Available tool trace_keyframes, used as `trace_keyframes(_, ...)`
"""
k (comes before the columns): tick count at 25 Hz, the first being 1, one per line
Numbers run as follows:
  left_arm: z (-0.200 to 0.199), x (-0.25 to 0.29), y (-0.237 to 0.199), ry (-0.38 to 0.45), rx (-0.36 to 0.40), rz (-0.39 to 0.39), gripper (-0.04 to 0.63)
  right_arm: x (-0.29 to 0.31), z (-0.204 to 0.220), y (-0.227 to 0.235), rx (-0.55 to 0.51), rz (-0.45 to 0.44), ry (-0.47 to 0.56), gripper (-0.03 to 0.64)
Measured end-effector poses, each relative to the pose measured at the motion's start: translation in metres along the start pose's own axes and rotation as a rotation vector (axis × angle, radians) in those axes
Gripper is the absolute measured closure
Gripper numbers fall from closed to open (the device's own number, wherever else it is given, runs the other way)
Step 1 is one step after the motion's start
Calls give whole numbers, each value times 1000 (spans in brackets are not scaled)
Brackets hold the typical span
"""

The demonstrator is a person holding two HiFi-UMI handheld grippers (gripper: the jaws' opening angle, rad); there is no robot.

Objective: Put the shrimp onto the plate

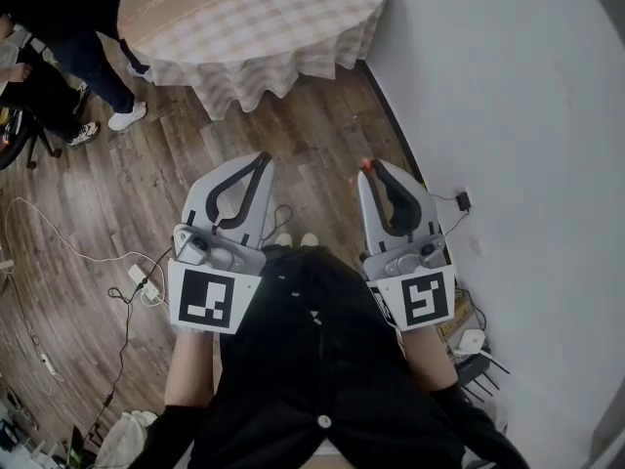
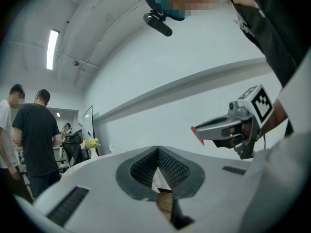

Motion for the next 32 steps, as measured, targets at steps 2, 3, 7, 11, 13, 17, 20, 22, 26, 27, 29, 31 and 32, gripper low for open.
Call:
trace_keyframes(2,0,-1,-4,5,0,-1,594,2,-2,-2,-4,2,2,572)
trace_keyframes(3,0,-1,-5,8,-1,-2,594,3,-2,-3,-6,4,3,572)
trace_keyframes(7,1,-2,-11,11,-13,2,594,9,-1,-6,-2,21,2,572)
trace_keyframes(11,3,-8,-21,17,0,15,594,16,-2,-15,2,32,-1,572)
trace_keyframes(13,5,-12,-25,16,3,16,594,18,-1,-20,4,36,1,572)
trace_keyframes(17,10,-16,-28,19,1,22,594,17,2,-26,5,52,-5,572)
trace_keyframes(20,10,-16,-30,26,7,30,594,20,1,-29,4,56,-3,572)
trace_keyframes(22,10,-14,-33,29,7,31,594,23,0,-28,0,56,-1,572)
trace_keyframes(26,11,-10,-36,32,-1,28,594,28,1,-24,-11,56,-3,572)
trace_keyframes(27,10,-8,-37,34,0,26,594,30,1,-23,-14,54,-1,572)
trace_keyframes(29,10,-3,-38,34,3,20,594,34,1,-19,-19,47,6,572)
trace_keyframes(31,9,3,-38,32,9,17,594,39,3,-13,-21,39,10,572)
trace_keyframes(32,8,6,-39,34,13,17,594,41,3,-11,-21,36,12,572)
Point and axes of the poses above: the fingertips, and each gripper's own axes: x forward along the fingers, y to its right, z out of its underside, the point moved 10 cm from there along -x, backward along the fingers, and after that the axes turned 4 degrees about -x, right-handed, at the moved point
